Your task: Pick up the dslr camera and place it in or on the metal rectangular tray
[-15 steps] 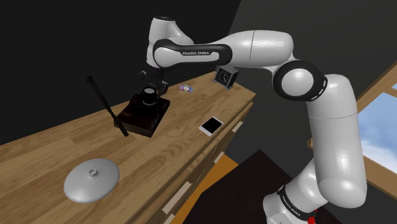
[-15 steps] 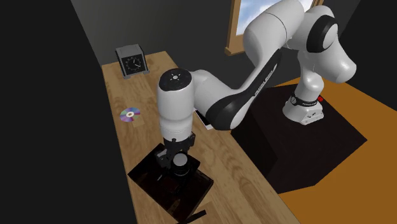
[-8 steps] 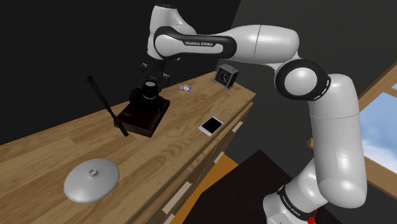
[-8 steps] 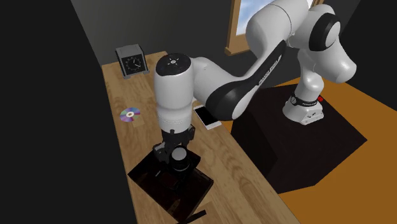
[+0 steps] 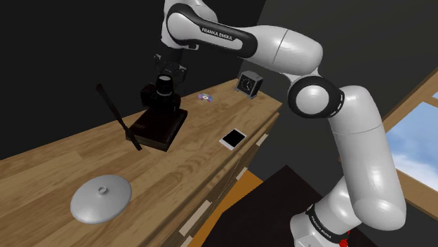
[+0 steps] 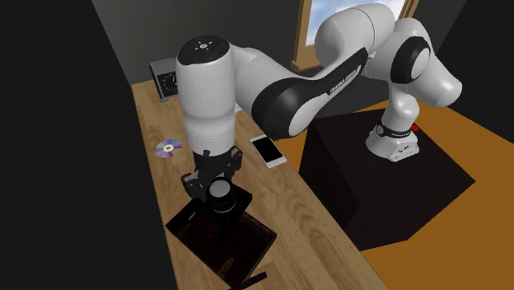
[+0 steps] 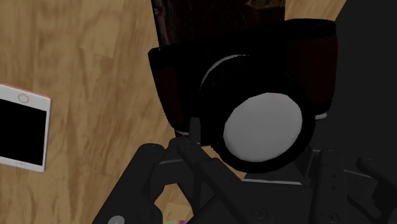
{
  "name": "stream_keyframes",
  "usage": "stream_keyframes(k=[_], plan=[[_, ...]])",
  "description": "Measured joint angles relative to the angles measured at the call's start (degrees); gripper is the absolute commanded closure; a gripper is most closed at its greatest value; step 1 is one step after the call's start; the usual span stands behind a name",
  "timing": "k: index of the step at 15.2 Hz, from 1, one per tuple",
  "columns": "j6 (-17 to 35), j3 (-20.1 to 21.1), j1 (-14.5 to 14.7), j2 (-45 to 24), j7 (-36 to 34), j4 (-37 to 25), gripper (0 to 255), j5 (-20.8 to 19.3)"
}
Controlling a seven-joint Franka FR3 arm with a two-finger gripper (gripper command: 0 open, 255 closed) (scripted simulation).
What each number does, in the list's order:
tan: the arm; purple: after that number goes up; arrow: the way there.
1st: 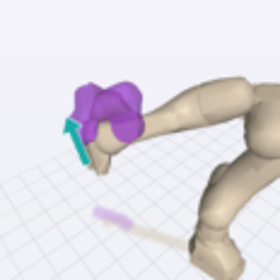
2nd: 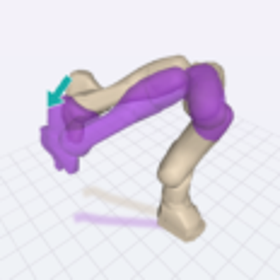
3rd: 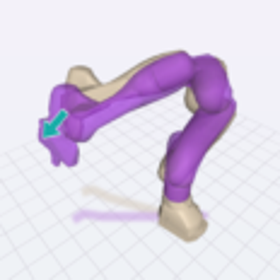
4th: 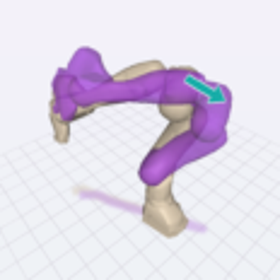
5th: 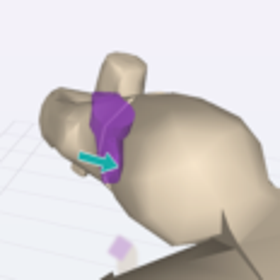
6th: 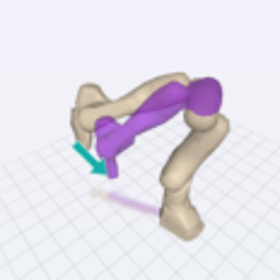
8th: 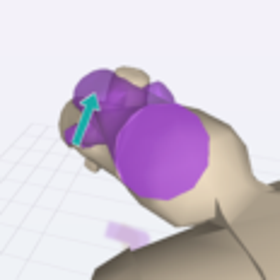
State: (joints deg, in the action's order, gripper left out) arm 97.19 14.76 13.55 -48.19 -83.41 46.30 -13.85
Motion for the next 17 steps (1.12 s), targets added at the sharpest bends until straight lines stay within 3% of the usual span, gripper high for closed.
stream_keyframes(k=[17], plan=[[11.87, -0.09, -2.01, 0.76, -1.13, 13.02, 255, -0.34]])
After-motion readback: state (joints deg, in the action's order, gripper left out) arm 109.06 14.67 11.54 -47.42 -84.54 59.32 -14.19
